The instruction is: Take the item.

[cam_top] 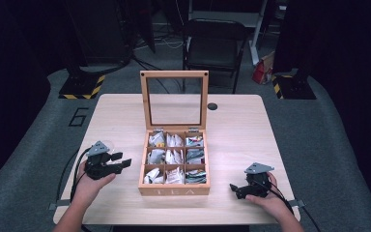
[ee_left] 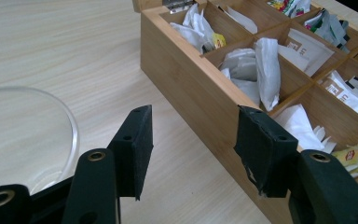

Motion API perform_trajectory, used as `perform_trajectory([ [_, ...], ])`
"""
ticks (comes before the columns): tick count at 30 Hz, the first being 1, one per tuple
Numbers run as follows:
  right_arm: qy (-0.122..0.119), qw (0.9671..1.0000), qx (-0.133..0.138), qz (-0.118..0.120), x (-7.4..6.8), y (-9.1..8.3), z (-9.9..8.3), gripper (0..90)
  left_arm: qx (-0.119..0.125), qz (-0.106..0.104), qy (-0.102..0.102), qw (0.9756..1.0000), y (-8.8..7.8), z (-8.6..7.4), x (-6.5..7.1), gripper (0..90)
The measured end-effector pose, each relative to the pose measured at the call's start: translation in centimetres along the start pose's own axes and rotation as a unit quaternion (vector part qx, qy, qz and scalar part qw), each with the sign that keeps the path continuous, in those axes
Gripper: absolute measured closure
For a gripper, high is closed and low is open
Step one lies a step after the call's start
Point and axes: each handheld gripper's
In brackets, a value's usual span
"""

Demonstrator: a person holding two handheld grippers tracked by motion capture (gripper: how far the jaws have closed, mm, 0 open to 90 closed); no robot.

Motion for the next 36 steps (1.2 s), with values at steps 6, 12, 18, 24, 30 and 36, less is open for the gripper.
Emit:
perform_trajectory([
  [6,-0.001,1.0,0.0,0.001,0.0,0.0,0.0,0.0,-0.008,-0.004,0.014,0.9999,0.2,1.8,0.2,46.0],
  [12,-0.001,1.0,0.0,0.001,0.0,0.0,0.0,0.0,-0.016,-0.009,0.025,0.9995,0.7,3.0,0.3,47.9],
  [18,-0.001,1.0,0.0,0.001,0.0,0.0,0.0,0.0,-0.024,-0.016,0.04,0.9988,1.8,4.1,0.7,50.0],
  [24,-0.001,1.0,0.0,0.001,0.0,0.0,0.0,0.0,-0.028,-0.024,0.043,0.9984,2.7,4.6,1.1,50.9],
  [30,-0.005,1.0,0.002,0.003,0.1,0.1,0.0,0.0,-0.033,-0.039,0.039,0.9979,3.8,5.1,1.4,53.0],
  [36,-0.005,1.0,0.002,0.003,0.1,0.1,0.0,0.0,-0.043,-0.049,0.045,0.9968,4.8,5.5,1.8,56.2],
])
Point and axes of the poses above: each handheld gripper's, and its own axes: y roughly forward along the jaws, z roughly out of its top, x roughly to its right, and after that the axes turned 14 degrees about -z, right-handed
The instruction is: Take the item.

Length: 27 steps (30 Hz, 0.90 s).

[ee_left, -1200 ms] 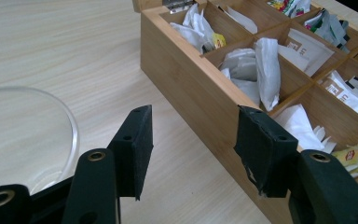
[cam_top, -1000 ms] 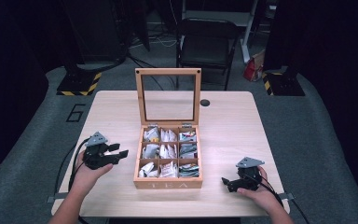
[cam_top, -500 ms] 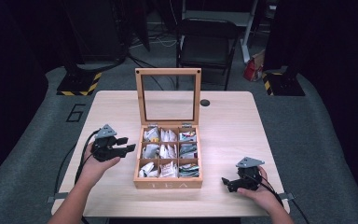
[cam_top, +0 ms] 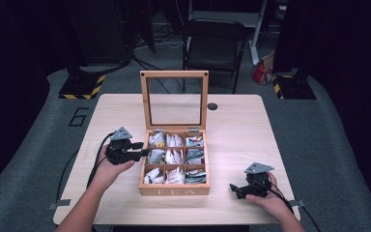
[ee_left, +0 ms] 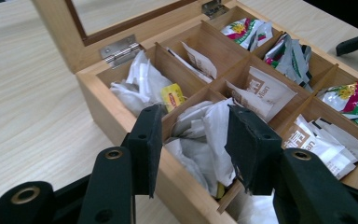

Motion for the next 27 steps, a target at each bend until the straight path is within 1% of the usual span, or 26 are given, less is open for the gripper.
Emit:
perform_trajectory([
  [1,0.0,1.0,0.0,0.0,0.0,0.0,0.0,0.0,-0.004,-0.003,-0.004,1.0,0.4,0.3,0.1,56.4],
  [5,0.0,1.0,0.0,0.0,0.0,0.0,0.0,0.0,-0.001,-0.003,-0.004,1.0,1.0,0.6,0.2,57.8],
  [6,0.0,1.0,0.0,0.0,0.0,0.0,0.0,0.0,0.0,-0.007,-0.004,1.0,1.2,0.6,0.2,58.5],
  [8,0.0,1.0,0.0,0.0,0.0,0.0,0.0,0.0,-0.001,-0.018,-0.009,0.9998,1.7,0.7,0.2,59.8],
  [12,-0.005,1.0,0.002,0.002,0.1,0.0,0.0,0.0,-0.005,-0.022,-0.012,0.9997,2.2,0.8,0.1,61.3],
  [13,-0.005,1.0,0.002,0.002,0.1,0.0,0.0,0.0,-0.005,-0.023,-0.017,0.9996,2.6,0.8,0.2,61.6],
  [14,-0.005,1.0,0.002,0.002,0.1,0.0,0.0,0.0,-0.006,-0.022,-0.019,0.9996,2.7,0.8,0.2,61.9],
  [15,-0.005,1.0,0.001,0.002,0.1,0.0,0.0,0.0,-0.01,-0.027,-0.018,0.9994,2.8,0.9,0.1,62.3],
  [16,-0.005,1.0,0.002,0.002,0.1,0.0,0.0,0.0,-0.011,-0.026,-0.017,0.9995,2.9,0.9,0.1,63.1],
  [17,-0.005,1.0,0.001,0.002,0.1,0.0,0.0,0.0,-0.013,-0.025,-0.021,0.9994,3.0,0.9,0.1,63.4],
  [20,-0.005,1.0,0.001,0.002,0.1,0.0,0.0,0.0,-0.01,-0.023,-0.02,0.9995,3.2,1.0,0.1,66.0],
  [21,-0.005,1.0,0.001,0.002,0.1,0.0,0.0,0.0,-0.012,-0.027,-0.016,0.9994,3.2,1.0,0.0,67.3],
  [22,-0.005,1.0,0.001,0.002,0.1,0.0,0.0,0.0,-0.011,-0.031,-0.024,0.9992,3.3,0.9,0.0,67.7],
  [23,-0.005,1.0,0.001,0.002,0.1,0.0,0.0,0.0,-0.011,-0.031,-0.024,0.9992,3.3,0.9,0.0,67.6],
  [24,-0.005,1.0,0.001,0.003,0.1,0.0,0.0,0.0,-0.013,-0.036,-0.027,0.9989,3.4,0.9,0.0,68.0],
  [26,-0.006,1.0,0.001,0.003,0.1,0.0,0.0,0.0,-0.019,-0.035,-0.02,0.999,3.4,0.9,0.0,68.9],
  [27,-0.005,1.0,0.001,0.003,0.1,0.0,0.0,0.0,-0.021,-0.037,-0.02,0.9989,3.4,0.9,0.1,70.7],
])
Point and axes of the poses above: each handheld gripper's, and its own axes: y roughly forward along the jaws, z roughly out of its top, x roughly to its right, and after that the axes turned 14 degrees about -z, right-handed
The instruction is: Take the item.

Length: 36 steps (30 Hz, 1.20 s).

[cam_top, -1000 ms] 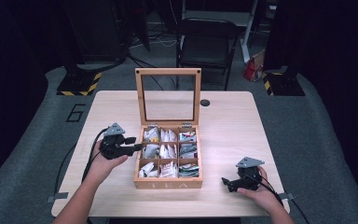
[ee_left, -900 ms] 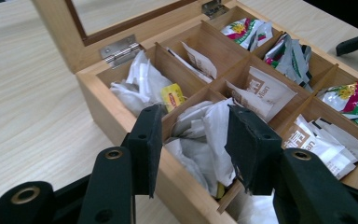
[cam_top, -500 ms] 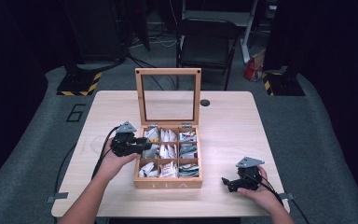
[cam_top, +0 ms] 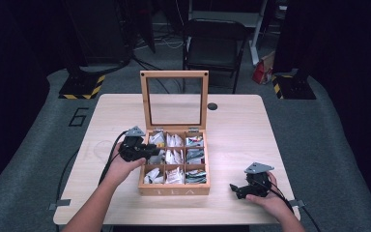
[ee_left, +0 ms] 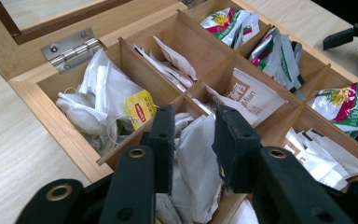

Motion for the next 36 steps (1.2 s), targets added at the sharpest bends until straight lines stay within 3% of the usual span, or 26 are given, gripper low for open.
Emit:
perform_trajectory([
  [6,0.0,1.0,0.0,0.0,0.0,0.0,0.0,0.0,-0.02,-0.001,0.01,0.9998,-0.2,-0.2,0.4,85.4],
  [9,-0.002,1.0,-0.002,0.002,0.0,0.0,0.0,0.0,-0.021,-0.002,0.015,0.9997,-0.4,-0.2,0.4,88.3],
  [19,-0.001,1.0,-0.002,0.001,0.0,0.0,0.0,0.0,-0.019,-0.001,0.019,0.9996,-1.5,-0.4,0.6,88.8],
  [23,-0.001,1.0,-0.002,0.001,0.0,0.0,0.0,0.0,-0.032,0.001,0.018,0.9993,-1.8,-0.6,0.6,88.9],
  [31,-0.002,1.0,-0.003,0.002,0.0,0.0,0.0,0.0,0.005,0.007,0.019,0.9998,-2.7,-0.5,0.8,89.2],
  [33,-0.001,1.0,-0.002,0.001,0.0,0.0,0.0,0.0,0.032,0.008,0.031,0.999,-3.1,0.0,1.4,89.2],
  [35,-0.001,1.0,-0.002,0.002,0.0,0.0,0.0,0.0,0.042,0.005,0.028,0.9987,-3.3,0.3,1.7,89.3],
  [36,-0.001,1.0,-0.002,0.001,0.0,0.0,0.0,0.0,0.059,0.007,0.041,0.9974,-3.9,0.8,2.2,89.3],
])
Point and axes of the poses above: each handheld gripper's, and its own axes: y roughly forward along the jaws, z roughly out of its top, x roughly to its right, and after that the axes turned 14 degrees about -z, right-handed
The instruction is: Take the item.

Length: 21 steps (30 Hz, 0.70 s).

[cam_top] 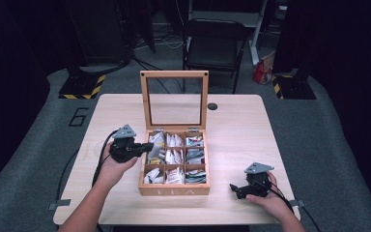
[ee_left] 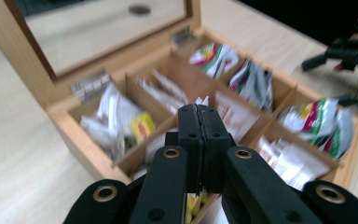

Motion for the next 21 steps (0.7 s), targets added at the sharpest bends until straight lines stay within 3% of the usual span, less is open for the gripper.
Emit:
perform_trajectory([
  [5,0.0,1.0,0.001,0.0,0.0,0.0,0.0,0.0,0.02,0.006,0.019,0.9996,-1.3,1.4,0.7,89.3],
  [11,-0.001,1.0,-0.001,0.001,0.0,0.0,0.0,0.0,0.038,0.014,0.016,0.999,-2.0,1.7,0.8,89.3],
  [21,-0.003,1.0,0.0,0.002,0.1,0.0,0.0,0.0,0.045,0.029,0.008,0.9985,-3.2,1.7,0.6,89.3],
])
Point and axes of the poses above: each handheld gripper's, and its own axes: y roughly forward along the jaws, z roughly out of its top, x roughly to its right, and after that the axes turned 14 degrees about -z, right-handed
